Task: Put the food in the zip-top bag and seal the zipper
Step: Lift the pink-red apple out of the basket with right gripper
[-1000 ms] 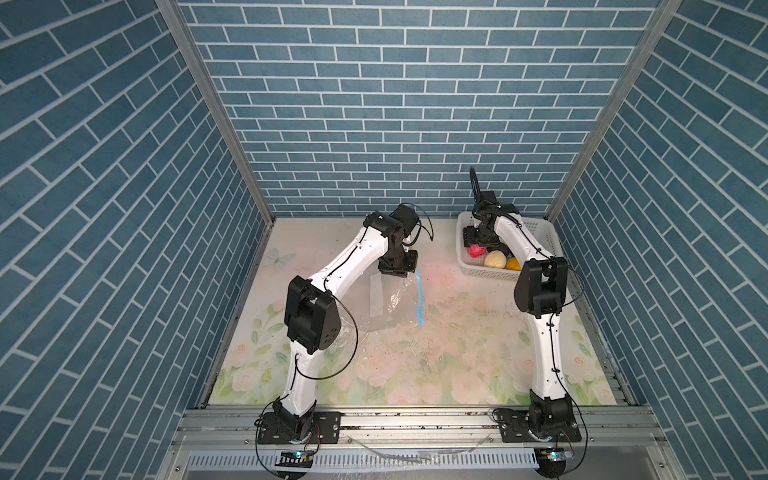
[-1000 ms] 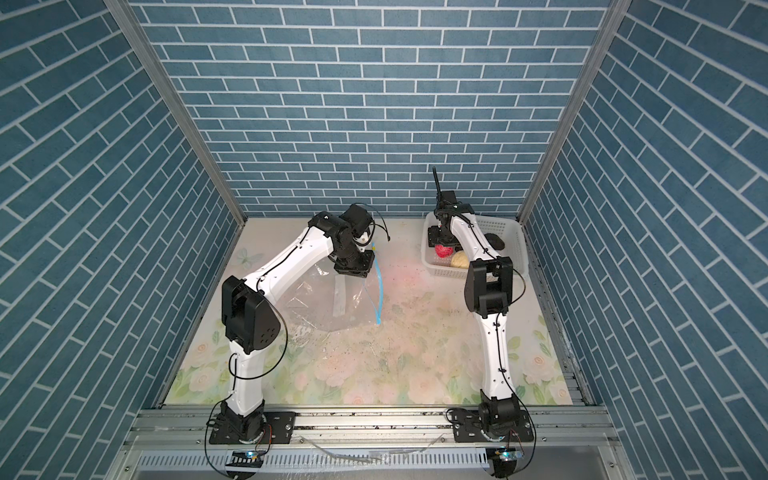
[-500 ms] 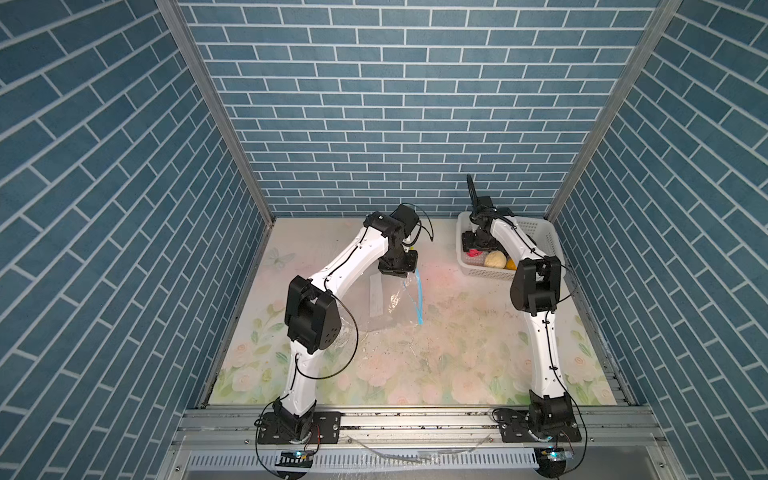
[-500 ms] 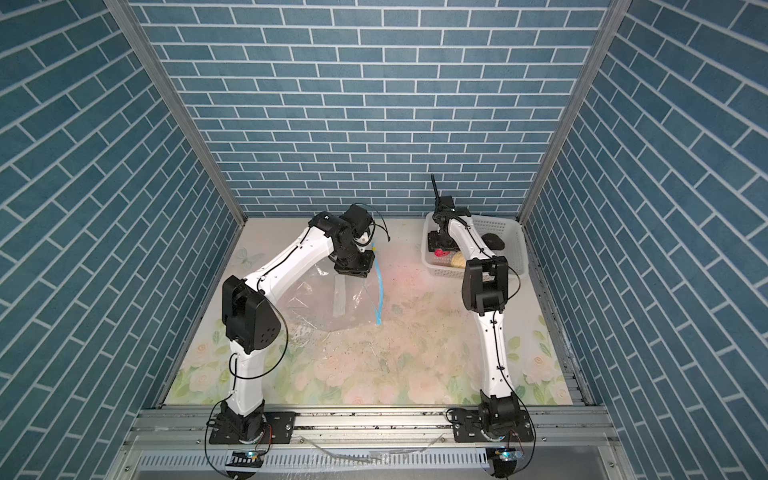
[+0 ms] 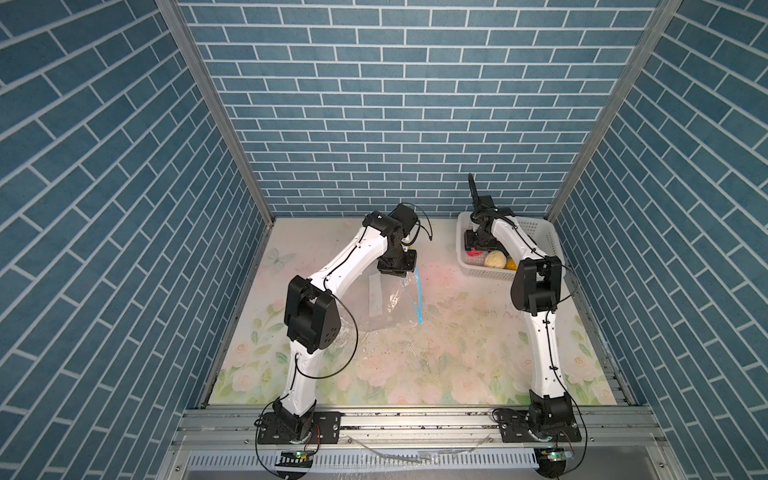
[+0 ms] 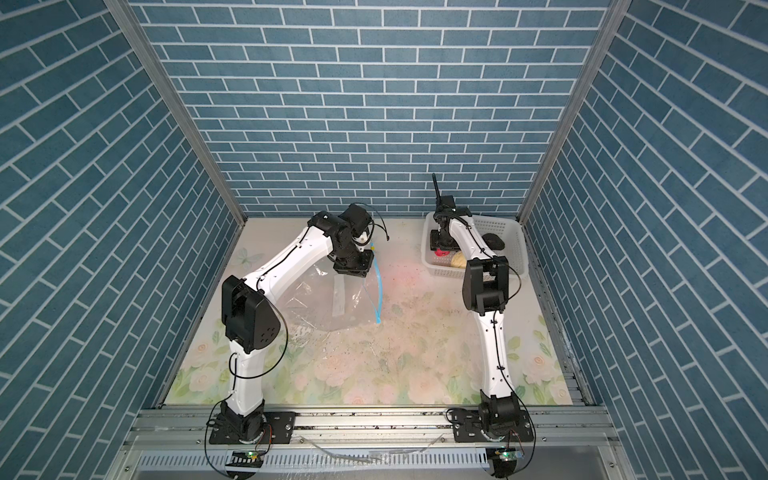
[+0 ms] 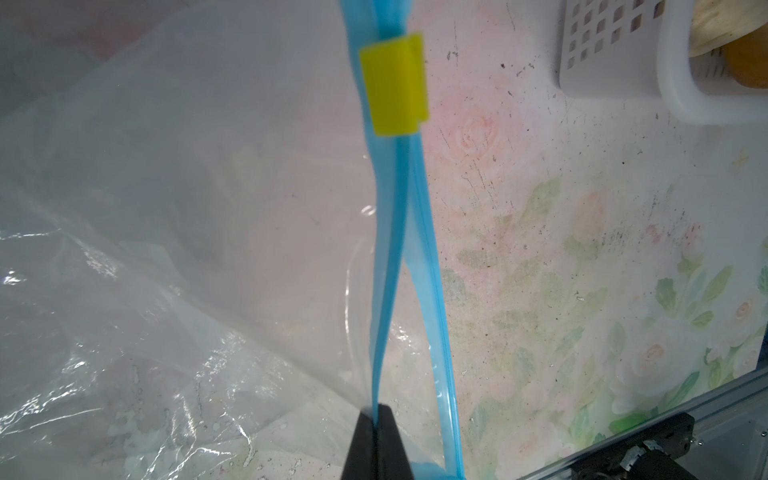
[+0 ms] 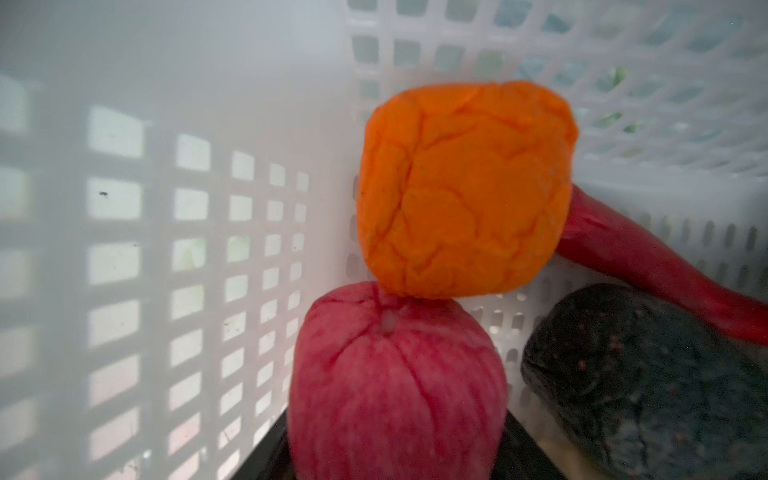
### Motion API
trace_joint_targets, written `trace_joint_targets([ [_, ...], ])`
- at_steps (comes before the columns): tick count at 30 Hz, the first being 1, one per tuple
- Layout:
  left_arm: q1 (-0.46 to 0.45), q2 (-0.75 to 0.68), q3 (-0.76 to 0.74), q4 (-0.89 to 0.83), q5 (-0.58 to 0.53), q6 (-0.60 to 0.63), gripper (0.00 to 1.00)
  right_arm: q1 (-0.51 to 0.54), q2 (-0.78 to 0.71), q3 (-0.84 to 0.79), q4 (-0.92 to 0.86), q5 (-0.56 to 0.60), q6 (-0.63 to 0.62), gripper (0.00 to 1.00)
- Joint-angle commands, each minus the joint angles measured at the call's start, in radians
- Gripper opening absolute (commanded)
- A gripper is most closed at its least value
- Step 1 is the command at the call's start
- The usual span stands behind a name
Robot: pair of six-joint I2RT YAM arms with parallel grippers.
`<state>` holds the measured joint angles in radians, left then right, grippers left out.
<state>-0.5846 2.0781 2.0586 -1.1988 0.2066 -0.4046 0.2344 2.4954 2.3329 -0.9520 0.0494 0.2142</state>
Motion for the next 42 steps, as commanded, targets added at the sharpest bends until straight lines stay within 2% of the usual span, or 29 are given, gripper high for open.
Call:
trace_joint_targets([
  [1, 0.011, 0.019, 0.002, -0.010, 0.002, 0.007, 0.00, -0.003, -0.029, -0.006, 0.014, -0.012, 0.027, 0.60],
  [19, 0.018, 0.012, -0.012, -0.004, 0.008, -0.005, 0.00, -0.007, -0.296, -0.334, 0.153, -0.047, 0.016, 0.57],
  [31, 0.018, 0.009, -0.005, 0.002, 0.020, -0.011, 0.00, -0.007, -0.526, -0.530, 0.214, -0.076, 0.035, 0.55],
  [34, 0.018, 0.009, 0.000, 0.002, 0.025, -0.014, 0.00, -0.003, -0.592, -0.602, 0.248, -0.125, 0.055, 0.54],
  [38, 0.017, 0.008, -0.001, 0.004, 0.029, -0.017, 0.00, 0.013, -0.678, -0.693, 0.318, -0.263, 0.054, 0.54],
  [42, 0.019, 0.008, 0.000, 0.004, 0.031, -0.017, 0.00, 0.052, -0.757, -0.812, 0.426, -0.331, 0.063, 0.53],
])
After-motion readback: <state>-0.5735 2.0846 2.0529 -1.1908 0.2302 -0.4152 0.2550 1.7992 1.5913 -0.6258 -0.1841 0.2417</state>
